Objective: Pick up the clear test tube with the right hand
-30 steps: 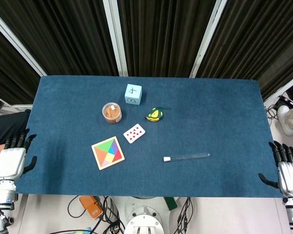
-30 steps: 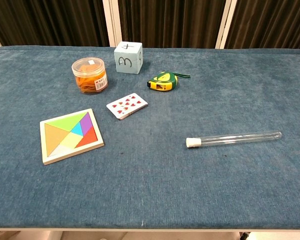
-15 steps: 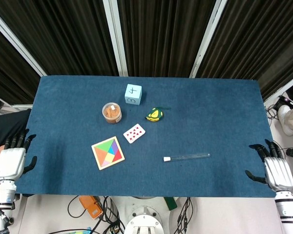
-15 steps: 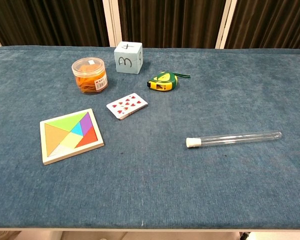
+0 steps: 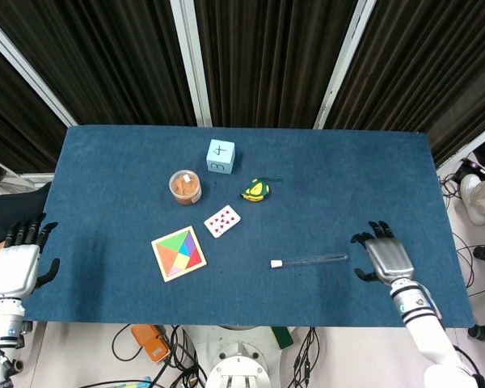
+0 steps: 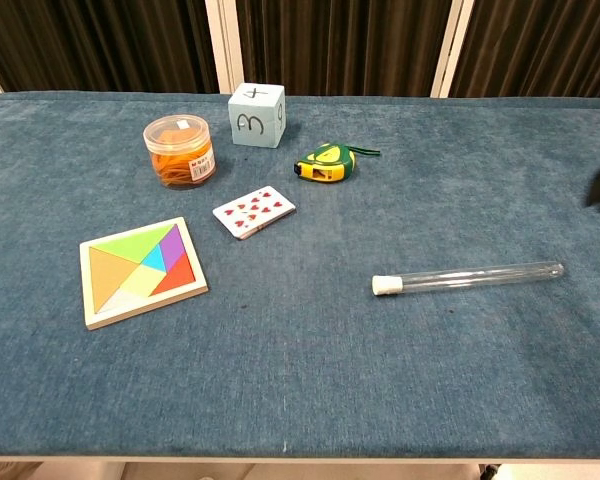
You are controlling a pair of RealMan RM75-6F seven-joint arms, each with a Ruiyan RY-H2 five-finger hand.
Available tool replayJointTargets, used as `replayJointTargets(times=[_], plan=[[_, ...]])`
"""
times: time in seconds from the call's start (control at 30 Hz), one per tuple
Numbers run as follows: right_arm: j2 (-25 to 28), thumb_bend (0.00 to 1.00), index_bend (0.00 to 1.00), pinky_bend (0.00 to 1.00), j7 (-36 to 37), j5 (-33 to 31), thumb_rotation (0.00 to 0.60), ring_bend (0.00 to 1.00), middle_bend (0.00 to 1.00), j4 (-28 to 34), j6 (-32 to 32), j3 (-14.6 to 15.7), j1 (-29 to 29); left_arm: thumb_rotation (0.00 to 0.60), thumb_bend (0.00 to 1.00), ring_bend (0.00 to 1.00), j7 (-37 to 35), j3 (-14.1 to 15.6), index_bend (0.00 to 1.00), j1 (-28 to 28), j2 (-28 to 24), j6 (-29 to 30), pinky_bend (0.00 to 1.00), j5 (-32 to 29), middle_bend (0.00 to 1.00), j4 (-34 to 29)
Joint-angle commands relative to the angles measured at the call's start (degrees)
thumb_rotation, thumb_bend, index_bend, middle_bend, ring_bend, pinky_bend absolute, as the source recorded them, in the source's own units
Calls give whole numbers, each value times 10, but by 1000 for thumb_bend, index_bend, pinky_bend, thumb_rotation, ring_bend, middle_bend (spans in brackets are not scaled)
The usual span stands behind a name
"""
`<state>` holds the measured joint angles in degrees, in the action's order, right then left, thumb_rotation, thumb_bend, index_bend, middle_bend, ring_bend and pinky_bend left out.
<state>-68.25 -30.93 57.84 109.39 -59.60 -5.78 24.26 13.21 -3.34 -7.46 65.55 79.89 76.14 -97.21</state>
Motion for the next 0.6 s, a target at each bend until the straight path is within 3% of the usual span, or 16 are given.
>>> replayJointTargets(times=[0.03,0.6], plan=[[-34,377,393,0,-36,-28,600,123,382,-2,9,-1,28,600,369,0,-1,0,141,0,0,0,37,0,4,0],[-99,476,436,0,-87,-95,600,147,399,-37,4,16,86,600,368,0,0,1,141,0,-2,0,37,1,4,-1]])
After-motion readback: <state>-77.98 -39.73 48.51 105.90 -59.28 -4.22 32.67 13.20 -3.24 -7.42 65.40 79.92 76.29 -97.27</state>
